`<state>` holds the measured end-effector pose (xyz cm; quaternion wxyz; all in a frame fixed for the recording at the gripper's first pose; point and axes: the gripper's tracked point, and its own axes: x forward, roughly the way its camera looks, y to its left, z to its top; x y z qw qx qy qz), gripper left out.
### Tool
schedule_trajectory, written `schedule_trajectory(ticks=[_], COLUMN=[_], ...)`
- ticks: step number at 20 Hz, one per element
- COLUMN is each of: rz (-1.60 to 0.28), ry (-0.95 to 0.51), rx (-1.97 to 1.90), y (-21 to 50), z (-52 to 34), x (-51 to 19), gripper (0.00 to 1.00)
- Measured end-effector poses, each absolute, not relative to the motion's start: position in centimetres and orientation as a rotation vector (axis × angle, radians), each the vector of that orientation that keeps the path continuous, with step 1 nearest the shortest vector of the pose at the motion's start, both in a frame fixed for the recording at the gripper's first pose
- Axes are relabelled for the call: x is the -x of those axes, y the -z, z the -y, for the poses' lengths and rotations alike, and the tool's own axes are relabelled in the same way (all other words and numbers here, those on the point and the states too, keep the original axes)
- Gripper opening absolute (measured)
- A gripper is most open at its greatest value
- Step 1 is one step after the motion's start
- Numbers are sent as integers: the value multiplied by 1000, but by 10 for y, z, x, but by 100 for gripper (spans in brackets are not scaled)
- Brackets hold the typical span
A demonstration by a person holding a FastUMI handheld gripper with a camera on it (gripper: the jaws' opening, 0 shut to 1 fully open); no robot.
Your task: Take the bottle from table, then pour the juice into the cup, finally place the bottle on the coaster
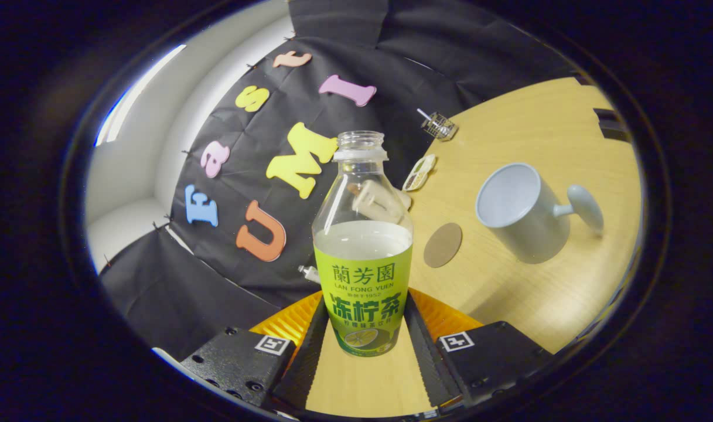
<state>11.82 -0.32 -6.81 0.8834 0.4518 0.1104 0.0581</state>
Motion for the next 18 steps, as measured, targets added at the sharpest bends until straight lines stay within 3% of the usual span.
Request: schedule_trajectory(ticks=[9,18], rz=[-218,-170], ry=[47,133], rx=[-261,-125], y=[79,40], z=[26,46], x=[-114,-151], gripper=[79,79])
